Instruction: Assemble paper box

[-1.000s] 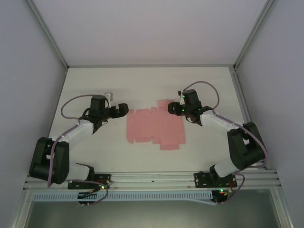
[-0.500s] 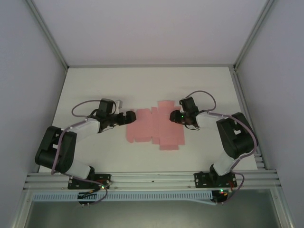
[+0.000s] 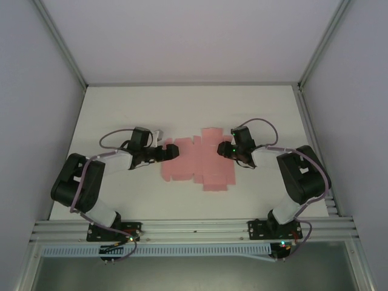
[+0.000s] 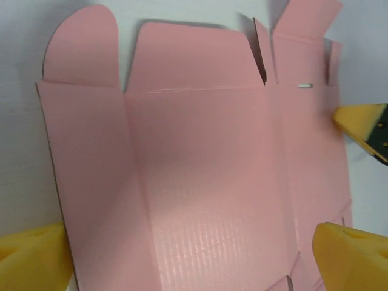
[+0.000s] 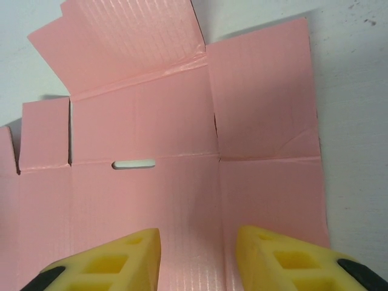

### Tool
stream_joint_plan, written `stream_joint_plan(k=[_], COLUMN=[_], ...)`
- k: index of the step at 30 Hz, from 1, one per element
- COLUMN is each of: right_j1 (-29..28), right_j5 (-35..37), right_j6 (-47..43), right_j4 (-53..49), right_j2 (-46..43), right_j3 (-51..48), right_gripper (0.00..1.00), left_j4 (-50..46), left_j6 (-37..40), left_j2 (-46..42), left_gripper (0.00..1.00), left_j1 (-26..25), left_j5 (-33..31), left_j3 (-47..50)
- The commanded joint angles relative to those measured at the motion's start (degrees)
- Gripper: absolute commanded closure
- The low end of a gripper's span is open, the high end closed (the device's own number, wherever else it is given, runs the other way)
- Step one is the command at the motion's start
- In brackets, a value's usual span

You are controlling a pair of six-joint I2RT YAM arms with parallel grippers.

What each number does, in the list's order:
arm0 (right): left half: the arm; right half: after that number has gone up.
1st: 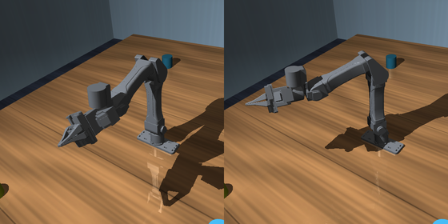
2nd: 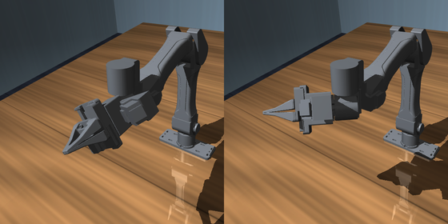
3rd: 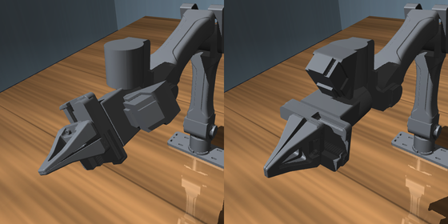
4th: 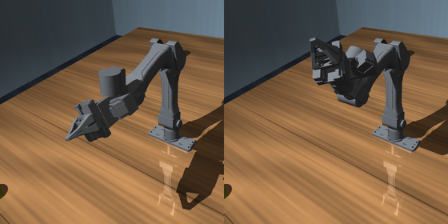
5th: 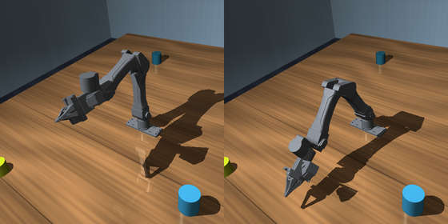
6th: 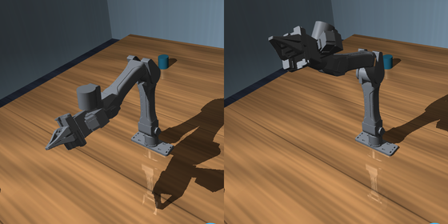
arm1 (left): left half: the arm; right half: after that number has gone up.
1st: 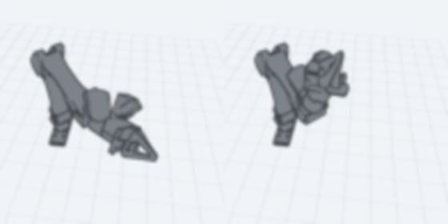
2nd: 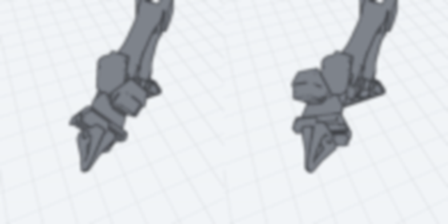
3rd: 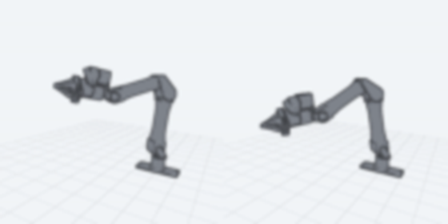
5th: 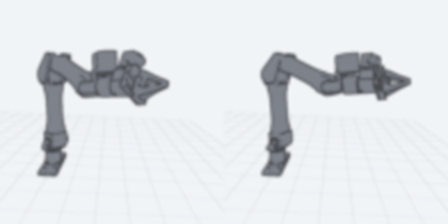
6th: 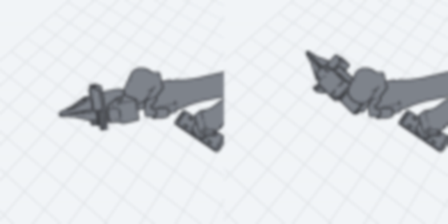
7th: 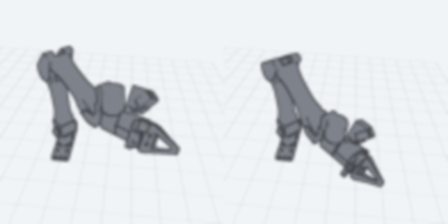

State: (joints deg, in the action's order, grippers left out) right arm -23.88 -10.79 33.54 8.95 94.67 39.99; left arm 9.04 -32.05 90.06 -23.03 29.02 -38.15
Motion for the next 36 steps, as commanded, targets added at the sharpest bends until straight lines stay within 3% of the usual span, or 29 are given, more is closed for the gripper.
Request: stream_joint_plan(k=[1, 6, 11, 16, 20, 21, 30, 36], right_j1=[0.47, 0.43, 0.41, 0.65, 0.68, 0.68, 2.50, 9.30], right_j5=[0.79, -0.45, -0.32, 0.06, 0.44, 0.51, 0.90, -8.63], right_j6=[1.43, 1.45, 1.09, 0.65, -0.11, -0.26, -9.84, -15.65], right_j4=[-8.03, -6.16, -5.49, -5.81, -6.67, -6.57, -12.85, -9.95], right_j2=[3.24, 2.86, 1.47, -0.71, -2.66, -3.20, -18.67, -36.54], right_j3=[-3.75, -4.48, -5.08, -5.25, -4.98, -4.95, -0.81, -6.57], right_gripper=[0.61, 0.61, 0.61, 0.61, 0.60, 0.60, 0.31, 0.14], left_j4=[7.30, 9.50, 8.75, 1.17, -6.61, -7.08, -5.49, -2.26], left_j6=[-2.37, -2.93, -2.21, 1.38, 5.45, 6.05, 9.51, 11.81], left_j2=[0.30, -1.02, -1.56, -1.82, -1.99, -2.23, -11.14, -17.64], left_gripper=[0.05, 0.20, 0.47, 0.68, 0.97, 1.00, 1.00, 1.00], left_j1=[-0.86, -1.41, -1.47, -1.65, -2.61, -2.79, -3.17, -3.09], left_j5=[6.99, 8.22, 7.34, 1.03, -6.60, -7.05, -6.21, 0.49], left_j3=[1.24, 1.16, 0.80, -1.45, -4.19, -4.46, -5.86, -7.13])
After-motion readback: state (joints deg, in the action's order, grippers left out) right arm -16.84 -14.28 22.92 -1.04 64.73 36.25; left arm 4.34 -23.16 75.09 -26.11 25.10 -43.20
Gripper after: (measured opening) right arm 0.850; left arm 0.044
